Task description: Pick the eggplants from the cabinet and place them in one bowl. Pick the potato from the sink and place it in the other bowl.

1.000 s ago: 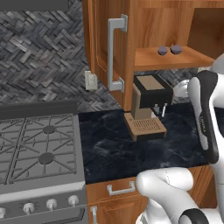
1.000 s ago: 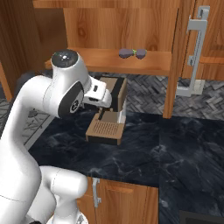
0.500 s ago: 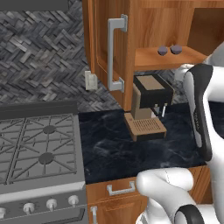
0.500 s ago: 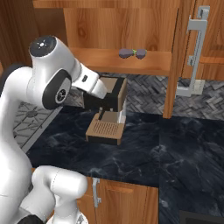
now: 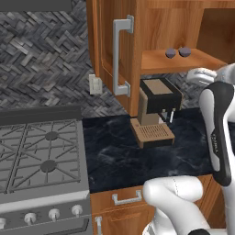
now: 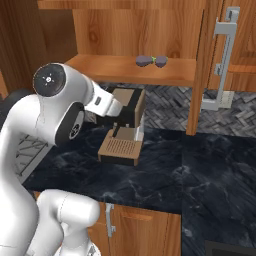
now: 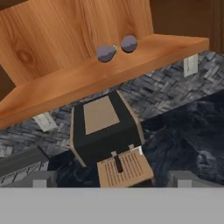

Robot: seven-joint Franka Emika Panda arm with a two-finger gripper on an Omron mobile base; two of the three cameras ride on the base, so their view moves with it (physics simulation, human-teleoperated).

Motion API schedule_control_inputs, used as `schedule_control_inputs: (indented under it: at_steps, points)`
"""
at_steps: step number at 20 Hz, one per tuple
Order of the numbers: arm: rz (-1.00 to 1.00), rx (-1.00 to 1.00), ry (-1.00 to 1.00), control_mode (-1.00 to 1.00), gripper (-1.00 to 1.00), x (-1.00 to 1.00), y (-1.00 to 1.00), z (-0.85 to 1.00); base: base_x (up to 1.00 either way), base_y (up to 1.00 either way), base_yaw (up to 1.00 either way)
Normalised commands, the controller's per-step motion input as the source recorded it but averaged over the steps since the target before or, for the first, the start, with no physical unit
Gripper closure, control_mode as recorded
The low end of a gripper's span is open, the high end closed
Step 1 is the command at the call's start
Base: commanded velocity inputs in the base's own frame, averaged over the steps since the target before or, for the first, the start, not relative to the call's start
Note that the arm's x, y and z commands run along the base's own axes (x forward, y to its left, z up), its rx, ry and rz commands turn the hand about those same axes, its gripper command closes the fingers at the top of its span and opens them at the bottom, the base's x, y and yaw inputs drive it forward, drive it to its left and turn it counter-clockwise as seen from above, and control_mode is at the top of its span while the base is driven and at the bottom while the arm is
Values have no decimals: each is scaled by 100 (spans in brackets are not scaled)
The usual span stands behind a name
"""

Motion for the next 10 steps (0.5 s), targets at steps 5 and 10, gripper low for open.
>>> schedule_control_inputs:
  at_steps: [5,10]
  points:
    - [9,-5,3,-100,-100,-2,0,29,0,0,0]
    - [7,-3,5,-100,-100,-18,0,12,0,0,0]
